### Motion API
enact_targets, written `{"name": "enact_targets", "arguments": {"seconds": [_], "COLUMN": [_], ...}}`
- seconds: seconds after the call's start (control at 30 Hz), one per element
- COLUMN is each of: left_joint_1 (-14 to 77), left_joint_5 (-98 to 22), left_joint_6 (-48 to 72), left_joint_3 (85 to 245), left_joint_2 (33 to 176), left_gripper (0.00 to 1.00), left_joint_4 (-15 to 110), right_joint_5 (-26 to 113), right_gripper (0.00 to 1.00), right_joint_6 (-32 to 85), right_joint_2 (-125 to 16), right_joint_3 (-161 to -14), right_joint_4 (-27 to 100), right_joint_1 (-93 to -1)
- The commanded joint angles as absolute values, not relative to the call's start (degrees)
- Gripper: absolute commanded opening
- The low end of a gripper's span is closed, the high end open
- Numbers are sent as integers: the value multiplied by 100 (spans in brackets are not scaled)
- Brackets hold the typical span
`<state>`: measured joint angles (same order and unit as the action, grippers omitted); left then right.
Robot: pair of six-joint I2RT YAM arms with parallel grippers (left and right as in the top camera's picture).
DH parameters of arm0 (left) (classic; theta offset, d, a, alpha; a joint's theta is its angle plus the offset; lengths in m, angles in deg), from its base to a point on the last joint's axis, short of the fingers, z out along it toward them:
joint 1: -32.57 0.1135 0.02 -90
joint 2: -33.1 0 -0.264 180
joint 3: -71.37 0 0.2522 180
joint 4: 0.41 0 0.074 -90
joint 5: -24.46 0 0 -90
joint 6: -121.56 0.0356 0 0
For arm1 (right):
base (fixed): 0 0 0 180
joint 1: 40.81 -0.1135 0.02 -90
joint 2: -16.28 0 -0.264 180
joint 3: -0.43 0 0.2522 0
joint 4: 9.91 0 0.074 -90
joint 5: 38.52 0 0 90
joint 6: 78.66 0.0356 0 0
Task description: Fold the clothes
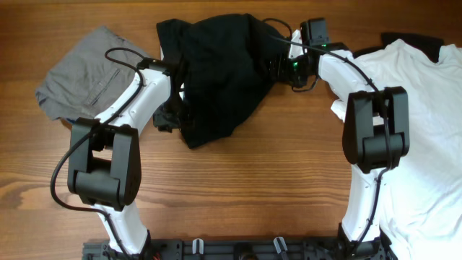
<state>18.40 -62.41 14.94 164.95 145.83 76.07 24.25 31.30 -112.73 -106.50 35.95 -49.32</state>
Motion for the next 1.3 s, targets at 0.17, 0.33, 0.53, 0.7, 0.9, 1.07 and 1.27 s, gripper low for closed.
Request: {"name": "enact_targets", "arguments": {"seconds": [0.17, 0.33, 0.53, 0.7, 0.9, 1.07, 1.27], "left_joint_1": [1713, 1702, 1702, 1702, 1698, 1597, 1234], "left_joint_5": [-6149, -6151, -6177, -6175, -6090, -5528, -5467], "left_joint_6": [1465, 1470, 1489, 1487, 1485, 1485, 1480], "left_joint_3": [16462, 16464, 16462, 16464, 16464, 16462, 16339], "left_joint_2": [14637, 14637, 14637, 14637, 14637, 14637, 14637], "left_gripper": [51, 52, 52, 52, 62, 66, 78], "left_joint_4": [7543, 7545, 7539, 7545, 7493, 7364, 6848], "right_joint_5": [1925, 2336, 3173, 5326, 5405, 5405, 4950], "right_gripper": [6, 4, 4, 18, 78, 81, 84], "right_joint_6": [3039, 3100, 2960, 3854, 3828, 3821, 3524], "right_joint_2": [-11400, -10556, -8370, -7028, -6703, -6950, -7247], "right_joint_3": [-10623, -10630, -10645, -10643, -10643, -10643, -10643], "right_joint_4": [3463, 4014, 5363, 6954, 7076, 7055, 7039], "right_joint_1": [-4917, -4674, -4563, -4567, -4565, -4567, -4567]}}
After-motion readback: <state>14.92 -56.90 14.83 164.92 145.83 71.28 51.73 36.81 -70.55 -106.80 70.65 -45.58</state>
